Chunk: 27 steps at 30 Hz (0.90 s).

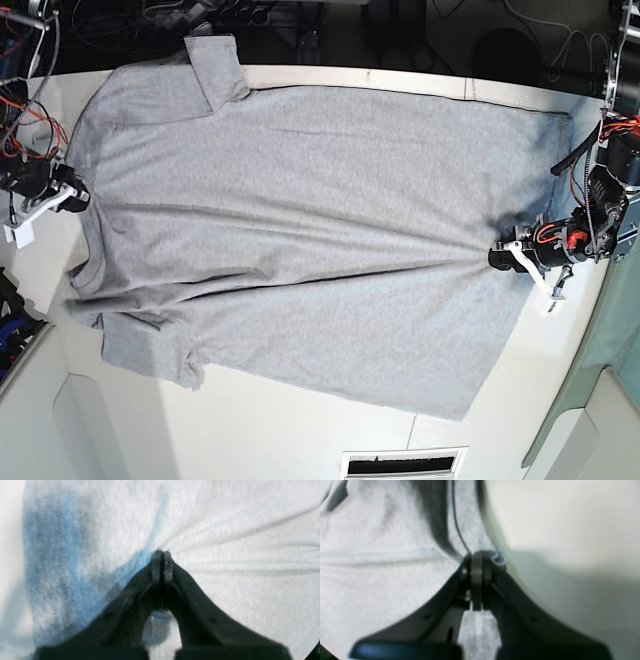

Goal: Layout the t-shirt on the table in an organized manner, then fold the t-shirt properly
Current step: 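Hold the shirt with both grippers and pull it taut to flatten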

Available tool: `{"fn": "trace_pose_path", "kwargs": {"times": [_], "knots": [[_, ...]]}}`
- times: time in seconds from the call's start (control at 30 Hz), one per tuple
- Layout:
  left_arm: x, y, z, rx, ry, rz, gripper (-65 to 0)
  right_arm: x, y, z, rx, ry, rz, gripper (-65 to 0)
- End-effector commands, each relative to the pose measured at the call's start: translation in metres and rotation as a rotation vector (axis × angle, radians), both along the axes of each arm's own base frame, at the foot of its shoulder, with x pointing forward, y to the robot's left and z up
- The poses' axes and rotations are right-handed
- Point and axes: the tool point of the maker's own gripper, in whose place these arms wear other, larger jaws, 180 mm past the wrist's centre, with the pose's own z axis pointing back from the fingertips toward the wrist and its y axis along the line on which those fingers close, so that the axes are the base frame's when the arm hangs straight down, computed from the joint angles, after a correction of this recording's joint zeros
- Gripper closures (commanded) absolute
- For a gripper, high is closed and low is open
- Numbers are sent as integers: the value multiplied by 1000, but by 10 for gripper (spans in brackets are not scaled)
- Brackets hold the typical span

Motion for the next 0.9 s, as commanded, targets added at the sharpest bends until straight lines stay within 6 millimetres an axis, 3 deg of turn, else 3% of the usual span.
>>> {"fn": "trace_pose_path", "kwargs": {"times": [0.0,0.17,0.3,0.53,0.67,0.87], "knots": [[-25,34,-13,132,125,14,0,-2,-3,-4,-36,59,21,0],[-32,34,-11,90,163,42,0,38,8,12,-49,22,57,0],[-27,29,-9,55,148,60,0,52,12,20,-61,9,80,0],[-17,9,5,-1,94,-59,0,53,5,24,-69,1,74,0],[1,2,32,-42,8,-102,0,51,-6,36,-79,-12,61,0],[13,7,76,-52,-73,-183,0,28,-28,60,-102,-61,31,0]]}}
